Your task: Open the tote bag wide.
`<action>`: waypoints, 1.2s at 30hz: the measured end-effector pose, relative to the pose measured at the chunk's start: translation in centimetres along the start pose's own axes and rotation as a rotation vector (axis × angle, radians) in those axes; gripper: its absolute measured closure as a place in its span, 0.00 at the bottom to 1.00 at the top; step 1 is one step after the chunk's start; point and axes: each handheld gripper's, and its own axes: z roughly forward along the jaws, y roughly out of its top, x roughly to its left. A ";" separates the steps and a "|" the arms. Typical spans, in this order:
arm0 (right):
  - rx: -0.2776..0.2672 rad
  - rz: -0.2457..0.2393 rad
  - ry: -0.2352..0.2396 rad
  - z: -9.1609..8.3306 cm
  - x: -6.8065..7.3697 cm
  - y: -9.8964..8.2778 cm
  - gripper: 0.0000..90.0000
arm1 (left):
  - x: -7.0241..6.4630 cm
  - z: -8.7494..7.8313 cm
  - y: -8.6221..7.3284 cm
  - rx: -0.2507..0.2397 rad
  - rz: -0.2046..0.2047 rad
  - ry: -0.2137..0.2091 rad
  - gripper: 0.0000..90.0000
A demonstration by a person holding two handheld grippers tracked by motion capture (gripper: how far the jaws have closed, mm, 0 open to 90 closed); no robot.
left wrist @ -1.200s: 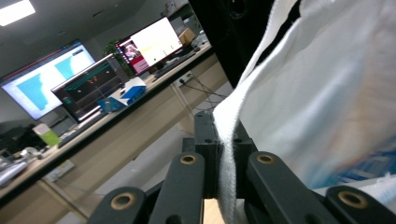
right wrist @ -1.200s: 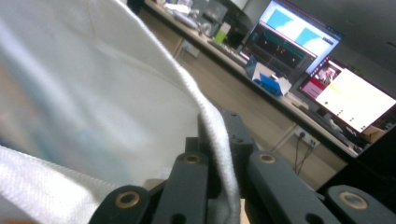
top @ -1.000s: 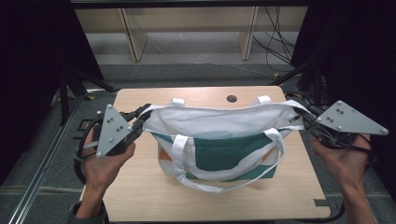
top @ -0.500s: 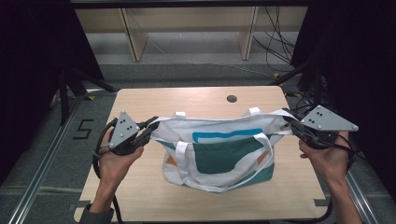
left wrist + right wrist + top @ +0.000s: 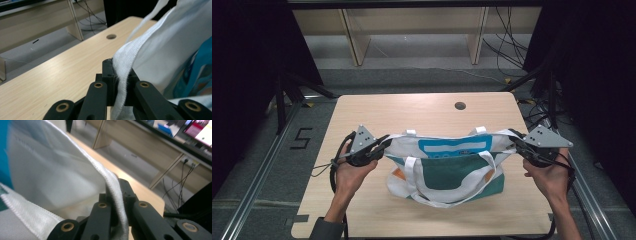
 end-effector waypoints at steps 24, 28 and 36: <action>0.300 0.055 0.233 3.9 2.3 -9.8 0.97 | -3.5 5.5 -9.1 0.291 0.008 -0.203 0.93; 0.345 0.066 0.254 4.2 2.8 -10.4 0.97 | -3.6 5.9 -9.6 0.303 0.006 -0.210 0.93; 0.379 0.062 0.242 6.5 3.1 -11.6 0.98 | -3.1 6.5 -9.6 0.302 0.029 -0.187 0.91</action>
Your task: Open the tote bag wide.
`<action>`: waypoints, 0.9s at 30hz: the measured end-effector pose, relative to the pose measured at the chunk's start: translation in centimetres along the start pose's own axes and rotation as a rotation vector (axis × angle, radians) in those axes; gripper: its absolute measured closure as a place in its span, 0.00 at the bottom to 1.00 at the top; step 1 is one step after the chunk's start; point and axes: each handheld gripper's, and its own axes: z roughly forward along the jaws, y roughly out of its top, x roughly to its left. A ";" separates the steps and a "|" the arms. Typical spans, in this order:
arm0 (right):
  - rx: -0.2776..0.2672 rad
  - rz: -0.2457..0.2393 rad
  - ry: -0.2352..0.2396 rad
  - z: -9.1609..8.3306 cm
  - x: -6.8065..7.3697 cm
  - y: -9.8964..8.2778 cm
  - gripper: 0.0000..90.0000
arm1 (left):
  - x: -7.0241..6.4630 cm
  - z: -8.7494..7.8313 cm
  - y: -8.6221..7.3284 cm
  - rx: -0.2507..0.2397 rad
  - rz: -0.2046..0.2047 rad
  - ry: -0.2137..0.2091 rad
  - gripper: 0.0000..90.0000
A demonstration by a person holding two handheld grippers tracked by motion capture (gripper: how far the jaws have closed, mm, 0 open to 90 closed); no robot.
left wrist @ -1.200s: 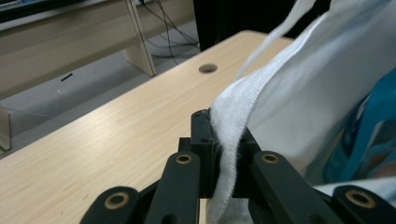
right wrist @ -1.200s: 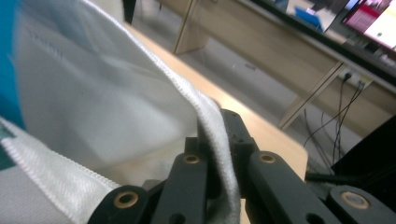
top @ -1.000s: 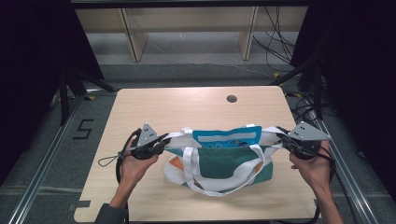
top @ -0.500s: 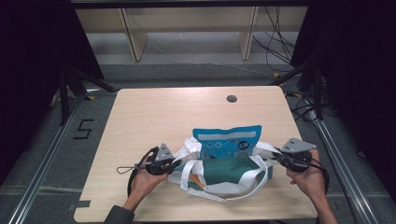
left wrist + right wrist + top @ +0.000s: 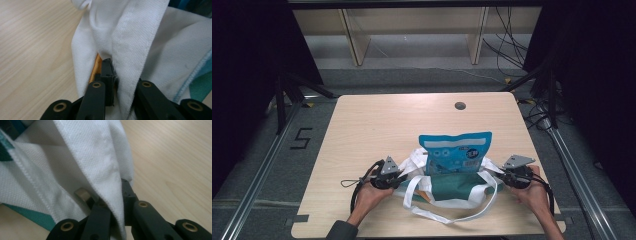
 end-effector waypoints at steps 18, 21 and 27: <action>-0.199 0.183 -0.075 -2.8 -3.7 2.9 0.51 | 4.2 -2.7 3.7 -0.041 -0.112 0.054 0.35; -0.248 0.206 -0.033 -4.8 -3.5 3.4 0.51 | 3.8 -3.4 4.8 -0.099 -0.137 0.016 0.33; -0.362 0.083 0.138 -8.0 0.2 6.2 0.47 | 2.2 -2.7 7.2 -0.100 -0.024 0.002 0.34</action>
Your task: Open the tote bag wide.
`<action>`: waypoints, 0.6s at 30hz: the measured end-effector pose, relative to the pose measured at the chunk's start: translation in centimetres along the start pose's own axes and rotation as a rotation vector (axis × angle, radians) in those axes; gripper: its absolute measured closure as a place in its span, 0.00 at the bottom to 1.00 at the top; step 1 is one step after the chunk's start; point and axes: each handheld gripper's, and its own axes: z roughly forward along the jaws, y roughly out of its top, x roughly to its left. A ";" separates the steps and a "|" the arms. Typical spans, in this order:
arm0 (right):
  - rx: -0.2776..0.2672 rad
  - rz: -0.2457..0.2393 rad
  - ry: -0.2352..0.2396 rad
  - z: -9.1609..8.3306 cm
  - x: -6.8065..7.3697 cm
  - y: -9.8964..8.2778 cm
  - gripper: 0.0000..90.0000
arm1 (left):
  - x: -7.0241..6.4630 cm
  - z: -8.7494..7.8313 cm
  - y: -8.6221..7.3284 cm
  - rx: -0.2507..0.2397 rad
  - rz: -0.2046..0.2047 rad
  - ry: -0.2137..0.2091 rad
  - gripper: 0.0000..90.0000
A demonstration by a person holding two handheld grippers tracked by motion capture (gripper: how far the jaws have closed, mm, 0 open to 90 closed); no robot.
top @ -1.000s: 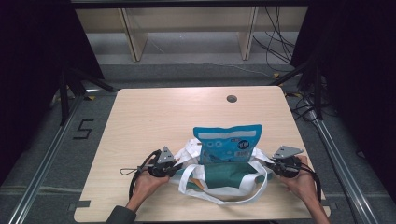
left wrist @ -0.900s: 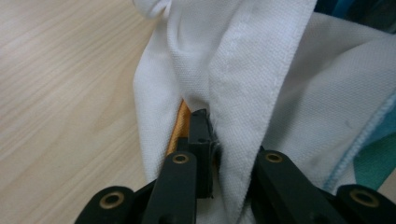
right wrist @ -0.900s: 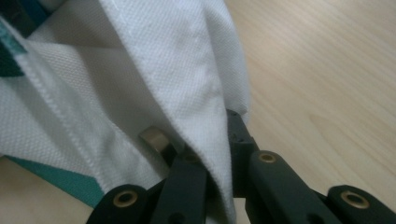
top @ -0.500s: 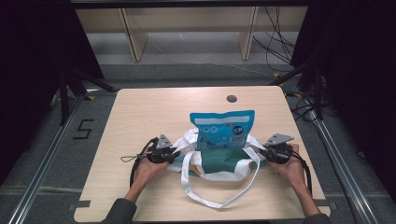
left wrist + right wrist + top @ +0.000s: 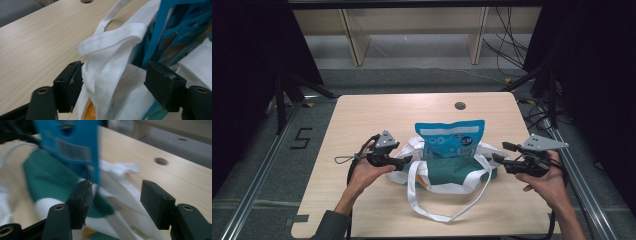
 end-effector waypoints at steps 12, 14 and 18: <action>0.177 -0.119 0.193 4.8 1.8 -0.1 0.54 | 1.6 3.8 1.0 -0.079 -0.080 -0.080 0.65; 0.179 -0.145 0.176 3.9 1.8 -0.4 0.75 | 2.3 4.0 1.1 -0.114 -0.153 -0.041 0.77; 0.242 -0.215 0.221 2.2 2.2 -1.5 0.89 | 2.9 5.1 1.8 -0.073 -0.163 0.010 0.85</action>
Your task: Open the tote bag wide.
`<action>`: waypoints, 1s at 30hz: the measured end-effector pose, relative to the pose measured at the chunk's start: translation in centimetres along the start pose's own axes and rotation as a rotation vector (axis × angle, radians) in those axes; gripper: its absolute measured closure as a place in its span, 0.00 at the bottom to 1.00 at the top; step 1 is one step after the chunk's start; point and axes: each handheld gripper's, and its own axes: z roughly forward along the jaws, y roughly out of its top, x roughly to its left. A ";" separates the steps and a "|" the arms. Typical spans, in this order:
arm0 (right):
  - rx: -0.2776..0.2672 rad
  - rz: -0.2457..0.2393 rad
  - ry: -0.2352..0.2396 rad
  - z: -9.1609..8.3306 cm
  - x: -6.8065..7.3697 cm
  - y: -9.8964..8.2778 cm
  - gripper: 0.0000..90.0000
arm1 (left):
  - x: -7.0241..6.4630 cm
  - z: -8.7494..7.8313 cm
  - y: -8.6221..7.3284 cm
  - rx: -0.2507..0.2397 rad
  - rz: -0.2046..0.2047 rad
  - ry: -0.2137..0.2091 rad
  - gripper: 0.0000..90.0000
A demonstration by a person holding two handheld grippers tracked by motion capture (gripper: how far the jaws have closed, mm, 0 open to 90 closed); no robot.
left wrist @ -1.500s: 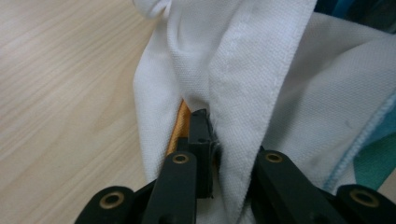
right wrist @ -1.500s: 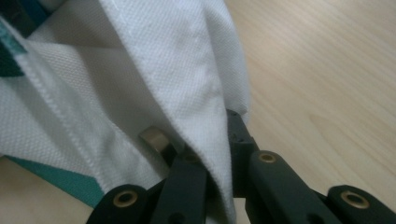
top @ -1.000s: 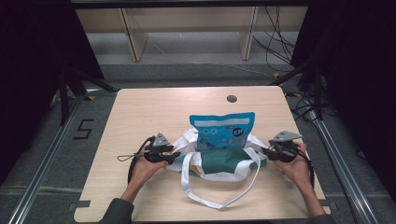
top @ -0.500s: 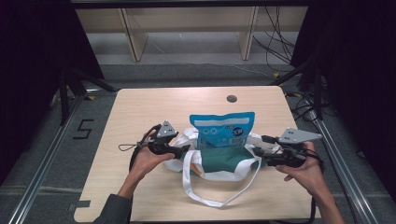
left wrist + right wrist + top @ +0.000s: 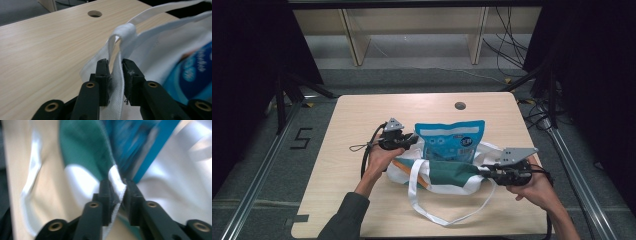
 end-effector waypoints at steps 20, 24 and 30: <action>0.215 -0.009 0.039 5.1 4.1 -3.8 0.90 | 0.9 3.1 -2.3 0.122 -0.145 0.091 0.63; 0.115 0.036 0.026 3.0 3.3 -2.7 0.60 | -0.4 -1.2 -1.2 0.027 -0.153 0.049 0.47; -0.070 0.084 0.007 -2.1 2.8 -1.1 0.50 | -4.0 -5.4 -1.8 0.003 -0.114 -0.066 0.41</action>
